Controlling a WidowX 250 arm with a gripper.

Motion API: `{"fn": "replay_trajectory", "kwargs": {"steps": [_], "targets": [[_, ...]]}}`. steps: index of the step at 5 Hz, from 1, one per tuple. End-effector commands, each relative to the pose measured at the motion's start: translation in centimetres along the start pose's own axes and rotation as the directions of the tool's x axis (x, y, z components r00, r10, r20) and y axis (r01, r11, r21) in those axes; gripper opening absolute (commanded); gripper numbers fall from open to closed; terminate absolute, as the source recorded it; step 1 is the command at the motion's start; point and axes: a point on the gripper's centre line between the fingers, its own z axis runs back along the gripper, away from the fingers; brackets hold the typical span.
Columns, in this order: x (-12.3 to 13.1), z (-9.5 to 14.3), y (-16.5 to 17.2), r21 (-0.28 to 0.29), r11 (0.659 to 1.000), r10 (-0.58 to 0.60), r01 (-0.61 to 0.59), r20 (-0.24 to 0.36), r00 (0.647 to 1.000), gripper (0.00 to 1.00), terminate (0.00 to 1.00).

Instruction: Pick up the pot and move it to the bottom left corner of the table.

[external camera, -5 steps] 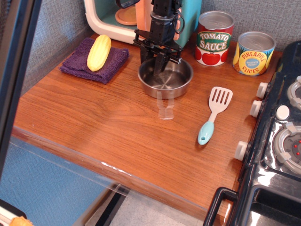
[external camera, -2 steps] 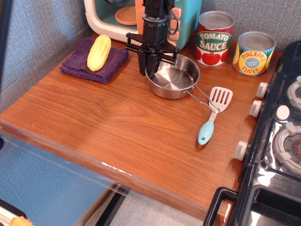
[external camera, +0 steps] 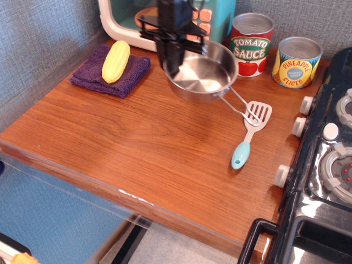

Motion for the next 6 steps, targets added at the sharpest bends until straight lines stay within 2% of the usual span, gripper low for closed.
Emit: {"fn": "replay_trajectory", "kwargs": {"steps": [1, 3, 4, 5, 6], "targets": [[-5.9, 3.7, 7.1, 0.004, 0.998, 0.055, -0.055, 0.047, 0.997, 0.00, 0.00], [-10.4, 1.7, 13.6, 0.024, 0.990, 0.140, -0.139, -0.037, 0.989, 0.00, 0.00], [-11.8, 0.6, 14.0, 0.029, 0.993, 0.121, -0.119, -0.089, 0.989, 0.00, 0.00], [-13.0, -0.4, 13.5, 0.070, 0.991, 0.126, -0.118, -0.132, 0.983, 0.00, 0.00], [-13.4, -1.6, 13.7, 0.101, 0.981, 0.182, -0.167, -0.161, 0.970, 0.00, 0.00]]}}
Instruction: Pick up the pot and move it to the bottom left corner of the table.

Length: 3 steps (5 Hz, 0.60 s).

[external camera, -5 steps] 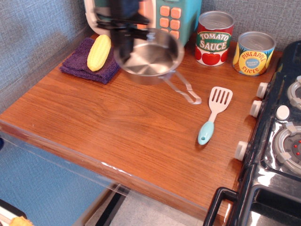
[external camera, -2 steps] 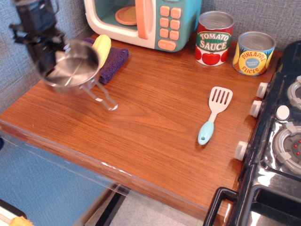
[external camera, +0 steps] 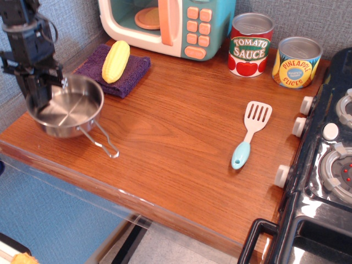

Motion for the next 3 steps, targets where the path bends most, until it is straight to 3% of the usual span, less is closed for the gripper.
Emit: {"fn": "replay_trajectory", "kwargs": {"steps": [1, 3], "targets": [[-0.06, -0.96, 0.60, 0.077, 0.988, 0.137, -0.136, -0.011, 0.990, 0.00, 0.00], [-0.17, -1.35, 1.26, 0.080, 0.966, 0.245, -0.245, 0.004, 0.969, 0.00, 0.00]]}}
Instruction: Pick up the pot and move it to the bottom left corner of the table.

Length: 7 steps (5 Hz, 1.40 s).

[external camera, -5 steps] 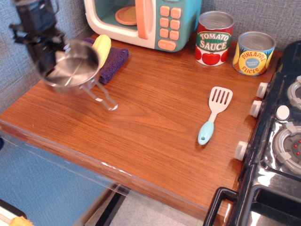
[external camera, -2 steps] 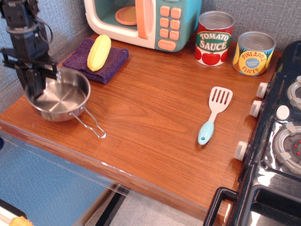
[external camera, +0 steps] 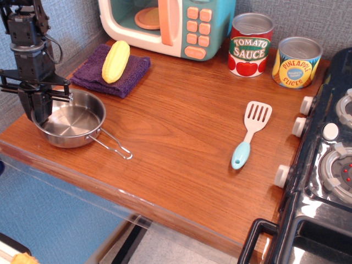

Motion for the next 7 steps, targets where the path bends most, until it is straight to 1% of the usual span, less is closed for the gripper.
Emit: {"fn": "replay_trajectory", "kwargs": {"steps": [1, 2, 3, 4, 5, 6, 7], "targets": [[-0.2, 1.8, 0.7, -0.012, 1.000, 0.030, -0.029, 0.073, 0.997, 1.00, 0.00], [-0.3, 2.4, 0.8, -0.030, 1.000, 0.010, -0.007, 0.114, 0.993, 1.00, 0.00], [-0.1, 3.8, 0.7, -0.043, 0.998, -0.035, 0.043, 0.171, 0.985, 1.00, 0.00], [0.2, 7.1, -1.0, -0.045, 0.992, -0.104, 0.120, 0.255, 0.961, 1.00, 0.00], [0.8, 9.6, -4.2, -0.017, 0.969, -0.231, 0.248, 0.307, 0.923, 1.00, 0.00], [1.0, 9.7, -6.8, 0.002, 0.942, -0.320, 0.336, 0.305, 0.897, 1.00, 0.00], [1.2, 9.3, -7.5, 0.015, 0.932, -0.351, 0.362, 0.289, 0.891, 1.00, 0.00]]}}
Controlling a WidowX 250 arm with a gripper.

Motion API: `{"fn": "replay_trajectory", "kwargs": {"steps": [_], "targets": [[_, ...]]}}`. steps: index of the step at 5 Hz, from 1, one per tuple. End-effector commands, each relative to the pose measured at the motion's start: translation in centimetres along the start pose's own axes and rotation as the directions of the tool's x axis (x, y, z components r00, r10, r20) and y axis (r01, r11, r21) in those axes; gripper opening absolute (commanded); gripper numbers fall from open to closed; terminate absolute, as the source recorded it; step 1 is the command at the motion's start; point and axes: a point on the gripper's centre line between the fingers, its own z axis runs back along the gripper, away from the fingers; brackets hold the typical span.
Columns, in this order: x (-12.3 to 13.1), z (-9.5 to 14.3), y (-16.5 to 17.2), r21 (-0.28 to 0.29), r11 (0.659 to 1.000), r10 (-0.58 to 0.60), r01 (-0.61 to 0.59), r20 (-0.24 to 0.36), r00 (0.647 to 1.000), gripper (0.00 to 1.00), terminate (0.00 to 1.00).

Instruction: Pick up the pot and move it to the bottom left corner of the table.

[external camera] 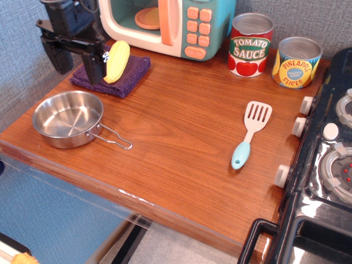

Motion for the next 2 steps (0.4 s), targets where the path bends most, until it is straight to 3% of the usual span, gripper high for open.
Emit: {"fn": "replay_trajectory", "kwargs": {"steps": [1, 2], "targets": [[0.28, 1.50, -0.78, 0.032, 0.999, -0.031, 0.029, 0.040, 0.999, 1.00, 0.00], [0.28, 1.50, -0.78, 0.032, 0.999, -0.031, 0.029, 0.040, 0.999, 1.00, 1.00]]}}
